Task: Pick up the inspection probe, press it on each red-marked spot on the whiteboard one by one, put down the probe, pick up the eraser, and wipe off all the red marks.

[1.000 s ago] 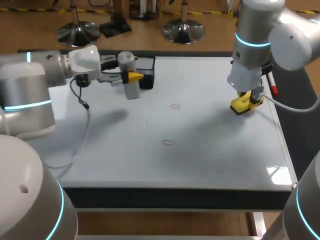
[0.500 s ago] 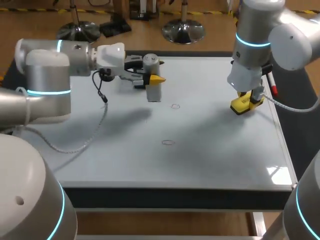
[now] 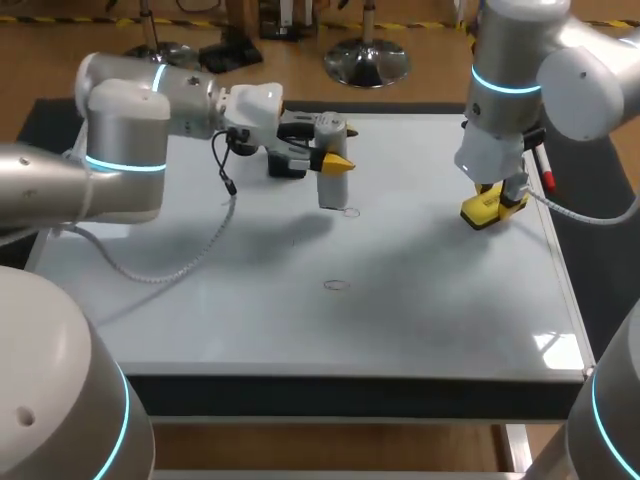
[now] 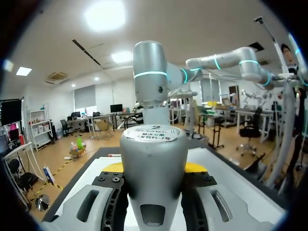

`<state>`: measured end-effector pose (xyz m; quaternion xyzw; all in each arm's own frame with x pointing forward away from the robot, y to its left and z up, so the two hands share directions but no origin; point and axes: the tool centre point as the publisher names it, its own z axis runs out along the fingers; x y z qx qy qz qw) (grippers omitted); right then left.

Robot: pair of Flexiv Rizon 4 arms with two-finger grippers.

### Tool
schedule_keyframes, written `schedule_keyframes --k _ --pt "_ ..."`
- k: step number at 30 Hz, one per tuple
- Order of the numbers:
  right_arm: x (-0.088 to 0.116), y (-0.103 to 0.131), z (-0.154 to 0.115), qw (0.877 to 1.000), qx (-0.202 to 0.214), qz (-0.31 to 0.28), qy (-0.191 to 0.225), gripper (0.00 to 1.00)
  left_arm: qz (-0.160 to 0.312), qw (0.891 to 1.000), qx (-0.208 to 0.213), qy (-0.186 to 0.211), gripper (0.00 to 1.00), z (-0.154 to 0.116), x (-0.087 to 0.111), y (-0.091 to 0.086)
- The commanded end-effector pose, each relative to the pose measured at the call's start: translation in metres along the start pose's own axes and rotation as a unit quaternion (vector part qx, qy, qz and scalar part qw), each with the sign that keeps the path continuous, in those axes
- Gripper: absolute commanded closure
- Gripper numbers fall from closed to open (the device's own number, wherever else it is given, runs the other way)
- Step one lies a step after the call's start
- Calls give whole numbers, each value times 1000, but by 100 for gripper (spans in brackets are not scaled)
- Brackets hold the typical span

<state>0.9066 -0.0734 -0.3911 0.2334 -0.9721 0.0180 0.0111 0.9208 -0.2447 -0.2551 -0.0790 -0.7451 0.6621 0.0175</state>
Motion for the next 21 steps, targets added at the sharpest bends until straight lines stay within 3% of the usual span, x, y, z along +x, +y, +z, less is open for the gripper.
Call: schedule_keyframes --k 1,21 --pt "-1 0 0 1000 2 0 1 100 -3 998 3 55 100 9 -8 7" --pt "-1 0 0 1000 2 0 1 100 -9 997 11 80 100 27 -13 25"
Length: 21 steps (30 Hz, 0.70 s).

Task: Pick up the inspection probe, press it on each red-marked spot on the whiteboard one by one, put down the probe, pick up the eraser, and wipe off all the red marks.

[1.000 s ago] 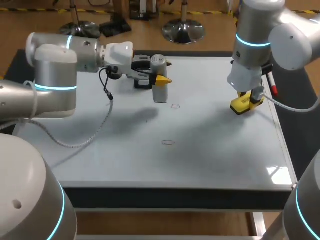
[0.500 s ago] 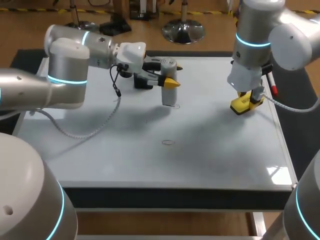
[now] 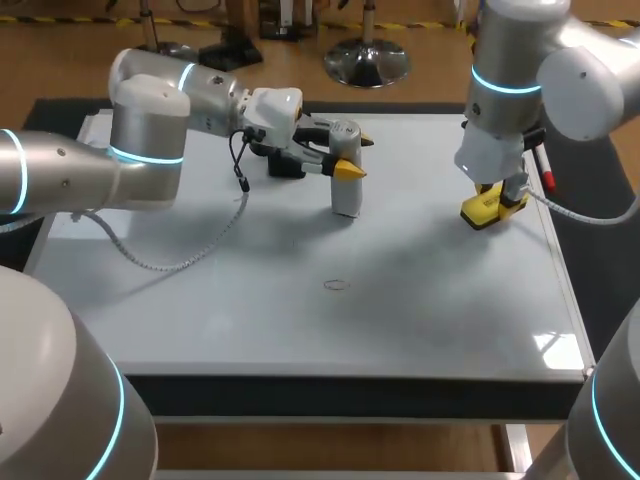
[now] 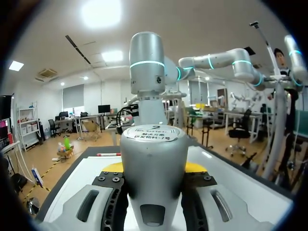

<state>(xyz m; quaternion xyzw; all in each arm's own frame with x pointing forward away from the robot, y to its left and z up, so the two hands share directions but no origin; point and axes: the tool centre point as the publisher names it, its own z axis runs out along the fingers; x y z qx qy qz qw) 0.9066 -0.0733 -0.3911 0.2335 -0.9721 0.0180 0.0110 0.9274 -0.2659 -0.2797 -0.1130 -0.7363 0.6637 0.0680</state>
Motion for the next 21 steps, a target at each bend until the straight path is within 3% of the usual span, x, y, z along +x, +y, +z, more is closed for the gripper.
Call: schedule_keyframes --k 1,21 --pt "-1 0 0 1000 2 0 1 100 -3 1000 0 21 100 4 -6 3" --pt "-1 0 0 1000 2 0 1 100 -24 999 -16 26 100 8 -10 15"
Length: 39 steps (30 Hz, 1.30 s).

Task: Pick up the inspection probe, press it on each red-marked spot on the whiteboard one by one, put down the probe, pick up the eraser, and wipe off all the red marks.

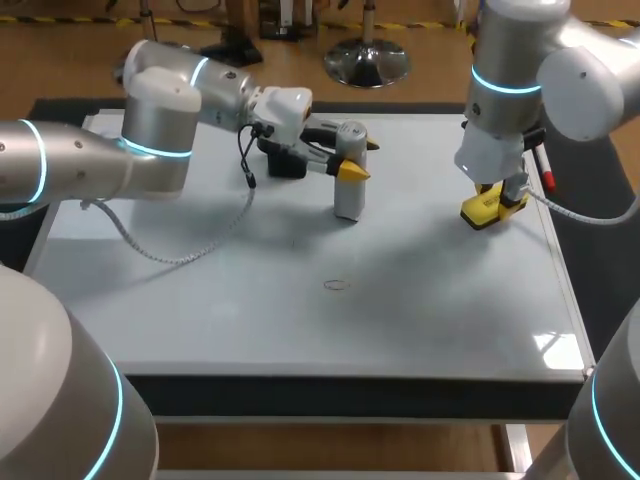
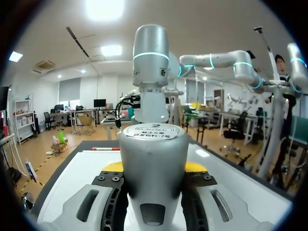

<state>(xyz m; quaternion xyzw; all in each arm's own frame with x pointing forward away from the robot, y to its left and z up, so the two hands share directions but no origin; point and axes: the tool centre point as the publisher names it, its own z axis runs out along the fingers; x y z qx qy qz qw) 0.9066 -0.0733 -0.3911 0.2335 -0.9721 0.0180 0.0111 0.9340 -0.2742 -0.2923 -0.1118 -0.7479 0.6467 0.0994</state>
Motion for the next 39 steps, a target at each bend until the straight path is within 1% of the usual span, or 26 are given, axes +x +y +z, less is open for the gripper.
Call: schedule_keyframes --k 1,36,39 --pt "-1 0 0 1000 2 0 1 100 0 1000 0 3 100 0 -2 3" --pt "-1 0 0 1000 2 0 1 100 0 1000 0 3 100 0 -2 3" --pt "-1 0 0 1000 2 0 1 100 2 1000 -2 11 100 2 -2 3"
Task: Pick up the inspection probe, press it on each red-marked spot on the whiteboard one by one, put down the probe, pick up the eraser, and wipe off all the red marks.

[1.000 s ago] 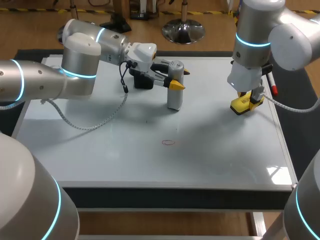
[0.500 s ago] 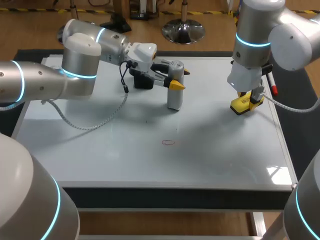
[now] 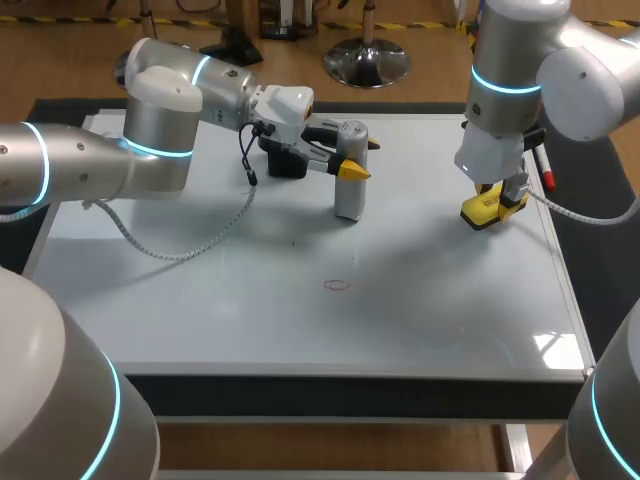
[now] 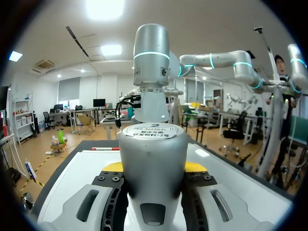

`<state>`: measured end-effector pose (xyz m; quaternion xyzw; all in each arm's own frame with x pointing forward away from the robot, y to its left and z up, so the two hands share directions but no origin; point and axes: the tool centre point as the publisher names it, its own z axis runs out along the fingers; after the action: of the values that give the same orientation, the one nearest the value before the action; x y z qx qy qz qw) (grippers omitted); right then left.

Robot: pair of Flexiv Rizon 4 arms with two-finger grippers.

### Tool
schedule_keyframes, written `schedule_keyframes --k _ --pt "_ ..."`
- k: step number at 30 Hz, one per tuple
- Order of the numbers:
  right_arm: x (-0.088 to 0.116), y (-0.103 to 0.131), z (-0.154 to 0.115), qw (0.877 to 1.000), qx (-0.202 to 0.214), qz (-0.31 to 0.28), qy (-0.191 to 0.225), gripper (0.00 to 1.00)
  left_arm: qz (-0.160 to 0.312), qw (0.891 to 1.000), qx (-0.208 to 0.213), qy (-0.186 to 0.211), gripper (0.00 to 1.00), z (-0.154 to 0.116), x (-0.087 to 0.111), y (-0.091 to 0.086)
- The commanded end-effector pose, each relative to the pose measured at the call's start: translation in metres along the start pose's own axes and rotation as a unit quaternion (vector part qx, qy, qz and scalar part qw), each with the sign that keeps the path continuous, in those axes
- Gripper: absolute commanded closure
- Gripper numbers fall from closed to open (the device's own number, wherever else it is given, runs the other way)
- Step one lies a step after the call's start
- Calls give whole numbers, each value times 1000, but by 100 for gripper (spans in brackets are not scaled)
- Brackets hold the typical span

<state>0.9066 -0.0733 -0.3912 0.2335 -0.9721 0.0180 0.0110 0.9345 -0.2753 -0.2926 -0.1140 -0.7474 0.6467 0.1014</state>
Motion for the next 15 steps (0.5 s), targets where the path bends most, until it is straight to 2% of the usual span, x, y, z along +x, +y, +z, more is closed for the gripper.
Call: schedule_keyframes --k 1,7,15 --pt "-1 0 0 1000 2 0 1 100 2 1000 -2 9 100 2 -1 2" --pt "-1 0 0 1000 2 0 1 100 11 1000 -4 23 100 -1 0 -8" --pt "-1 0 0 1000 2 0 1 100 30 998 -3 60 100 -14 -9 -31"
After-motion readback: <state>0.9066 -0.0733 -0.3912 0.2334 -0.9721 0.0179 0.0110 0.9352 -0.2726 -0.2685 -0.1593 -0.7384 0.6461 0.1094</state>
